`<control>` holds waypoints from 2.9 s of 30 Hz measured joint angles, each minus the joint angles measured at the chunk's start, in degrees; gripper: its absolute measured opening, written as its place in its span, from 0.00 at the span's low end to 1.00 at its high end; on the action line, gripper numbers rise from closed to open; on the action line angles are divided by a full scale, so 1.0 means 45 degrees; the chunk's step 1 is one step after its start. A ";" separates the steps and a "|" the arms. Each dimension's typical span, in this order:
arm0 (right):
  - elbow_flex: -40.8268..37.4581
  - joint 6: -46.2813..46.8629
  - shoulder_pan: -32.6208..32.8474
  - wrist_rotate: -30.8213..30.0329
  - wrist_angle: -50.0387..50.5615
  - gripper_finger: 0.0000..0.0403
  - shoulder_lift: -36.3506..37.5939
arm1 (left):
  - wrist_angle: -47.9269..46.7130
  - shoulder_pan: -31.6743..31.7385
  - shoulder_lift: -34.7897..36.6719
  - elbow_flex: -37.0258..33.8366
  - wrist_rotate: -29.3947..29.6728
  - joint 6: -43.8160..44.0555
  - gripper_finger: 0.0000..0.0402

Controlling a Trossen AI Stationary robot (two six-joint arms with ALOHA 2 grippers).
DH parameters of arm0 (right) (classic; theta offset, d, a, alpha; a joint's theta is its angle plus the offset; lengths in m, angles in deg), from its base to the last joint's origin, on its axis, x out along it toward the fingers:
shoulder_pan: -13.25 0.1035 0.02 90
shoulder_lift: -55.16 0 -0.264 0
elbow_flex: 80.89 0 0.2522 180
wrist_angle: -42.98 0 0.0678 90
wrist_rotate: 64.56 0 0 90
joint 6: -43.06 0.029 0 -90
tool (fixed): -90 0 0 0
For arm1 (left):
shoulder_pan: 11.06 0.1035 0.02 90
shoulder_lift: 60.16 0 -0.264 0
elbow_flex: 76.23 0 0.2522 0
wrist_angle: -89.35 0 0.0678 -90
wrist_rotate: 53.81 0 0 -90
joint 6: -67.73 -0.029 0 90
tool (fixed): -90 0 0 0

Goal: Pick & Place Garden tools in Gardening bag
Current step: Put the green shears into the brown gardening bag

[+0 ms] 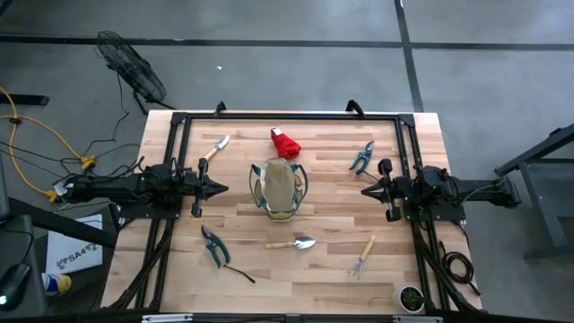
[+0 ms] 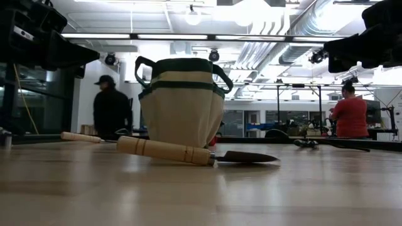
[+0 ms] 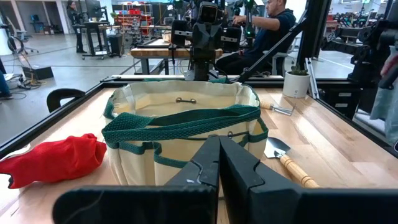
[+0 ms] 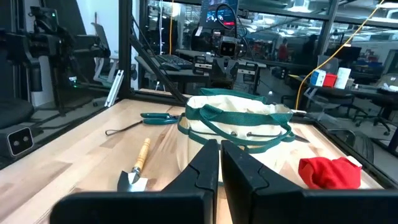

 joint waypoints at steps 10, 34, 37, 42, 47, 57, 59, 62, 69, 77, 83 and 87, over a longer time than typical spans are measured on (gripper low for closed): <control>0.0000 0.1901 0.0010 0.0042 -0.0528 0.03 0.0000 | 0.0002 -0.0001 0.0004 0.0000 0.0000 -0.0003 0.00; 0.2507 1.1307 0.0005 -0.6709 0.1446 0.01 -0.3958 | 0.0003 0.0001 0.0004 0.0000 0.0000 0.0000 0.00; 0.3543 1.2235 -0.0096 -0.6817 0.3207 0.01 -0.4852 | 0.0004 0.0004 0.0004 0.0000 0.0000 -0.0001 0.00; 0.5225 1.4194 -0.1072 -0.6252 0.6276 0.01 -0.6002 | 0.0002 0.0004 0.0002 0.0000 0.0000 -0.0003 0.00; 0.6376 1.4295 -0.2680 -0.4752 0.8034 0.01 -0.7164 | 0.0004 0.0004 0.0004 0.0000 0.0000 0.0000 0.00; 0.7715 1.3526 -0.5288 -0.0843 1.0441 0.01 -1.0382 | 0.0004 0.0004 0.0000 0.0000 0.0000 0.0000 0.00; 0.7948 1.3020 -0.5576 -0.0302 1.0712 0.01 -1.1049 | 0.0004 -0.0001 0.0004 0.0000 -0.0005 0.0000 0.00; 0.8264 1.2321 -0.5864 0.0245 1.0954 0.01 -1.1980 | 0.0004 -0.0001 0.0001 0.0000 -0.0005 -0.0003 0.00; 0.8852 1.1379 -0.6022 0.0804 1.1420 0.01 -1.3459 | 0.0004 -0.0001 -0.0001 0.0000 -0.0005 0.0000 0.00; 0.9440 1.0128 -0.6023 0.0841 1.1541 0.01 -1.4450 | 0.0004 0.0001 0.0000 0.0000 -0.0005 -0.0002 0.00; 0.9722 0.9813 -0.6273 0.0330 1.2667 0.04 -1.5468 | 0.0004 -0.0001 -0.0001 0.0000 -0.0005 0.0000 0.00; 0.9945 0.9208 -0.6358 0.0266 1.2811 0.15 -1.6123 | 0.0004 -0.0001 0.0002 0.0000 -0.0005 -0.0002 0.00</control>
